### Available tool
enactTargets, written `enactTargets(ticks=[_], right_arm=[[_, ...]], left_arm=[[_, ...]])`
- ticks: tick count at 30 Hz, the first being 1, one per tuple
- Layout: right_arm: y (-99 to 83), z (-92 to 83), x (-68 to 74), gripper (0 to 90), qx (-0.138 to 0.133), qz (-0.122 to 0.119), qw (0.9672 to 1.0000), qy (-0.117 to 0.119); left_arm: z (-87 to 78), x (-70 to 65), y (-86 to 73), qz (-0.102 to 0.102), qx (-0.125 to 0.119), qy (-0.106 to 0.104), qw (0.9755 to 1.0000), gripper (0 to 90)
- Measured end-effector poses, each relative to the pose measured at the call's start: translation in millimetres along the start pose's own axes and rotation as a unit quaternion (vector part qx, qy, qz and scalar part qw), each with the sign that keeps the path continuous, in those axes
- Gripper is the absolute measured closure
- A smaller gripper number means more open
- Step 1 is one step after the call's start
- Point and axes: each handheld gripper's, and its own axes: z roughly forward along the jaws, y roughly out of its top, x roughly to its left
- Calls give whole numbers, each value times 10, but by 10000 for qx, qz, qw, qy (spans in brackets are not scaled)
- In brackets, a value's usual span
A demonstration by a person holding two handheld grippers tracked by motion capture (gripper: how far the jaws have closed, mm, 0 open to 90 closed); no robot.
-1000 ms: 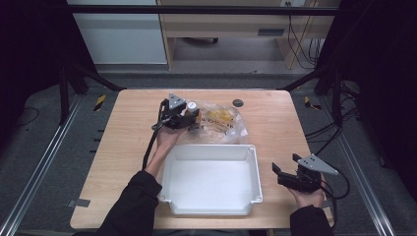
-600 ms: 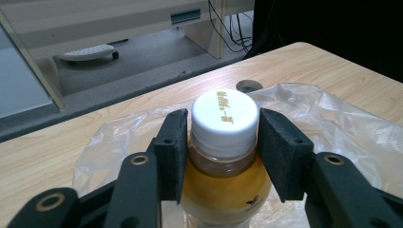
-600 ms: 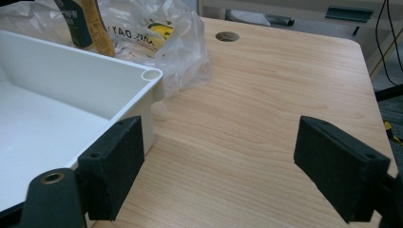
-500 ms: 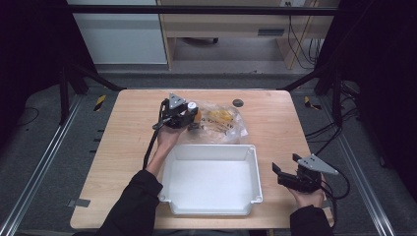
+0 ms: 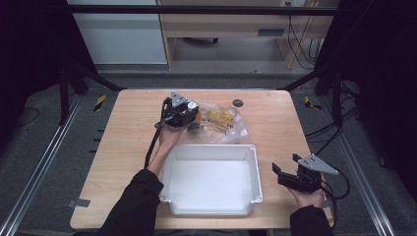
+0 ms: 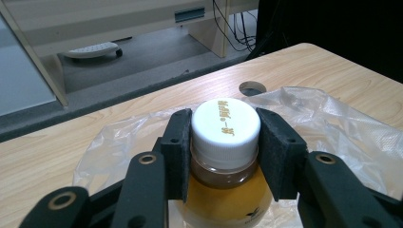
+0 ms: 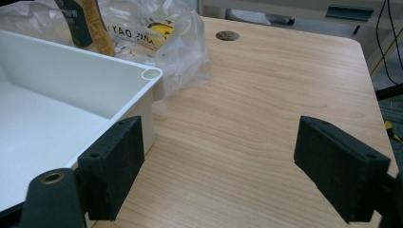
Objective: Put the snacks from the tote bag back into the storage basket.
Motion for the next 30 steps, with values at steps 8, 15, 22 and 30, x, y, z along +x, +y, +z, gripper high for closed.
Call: enactTargets(ticks=[8,15,22,30], right_arm=[[0,3,0,172,-1,-2,10000,4],[1,0,-3,172,3,1,10000,2],[1,0,-3,172,2,-2,10000,-1],[1,0,-4,172,2,0,10000,1]], left_arm=[[3,-16,24,-36,77,63,9999,585],[3,-20,33,-42,106,94,9999,587],[0,-10,42,-84,107,157,9998,588],[-42,3,62,-43,71,192,9998,588]])
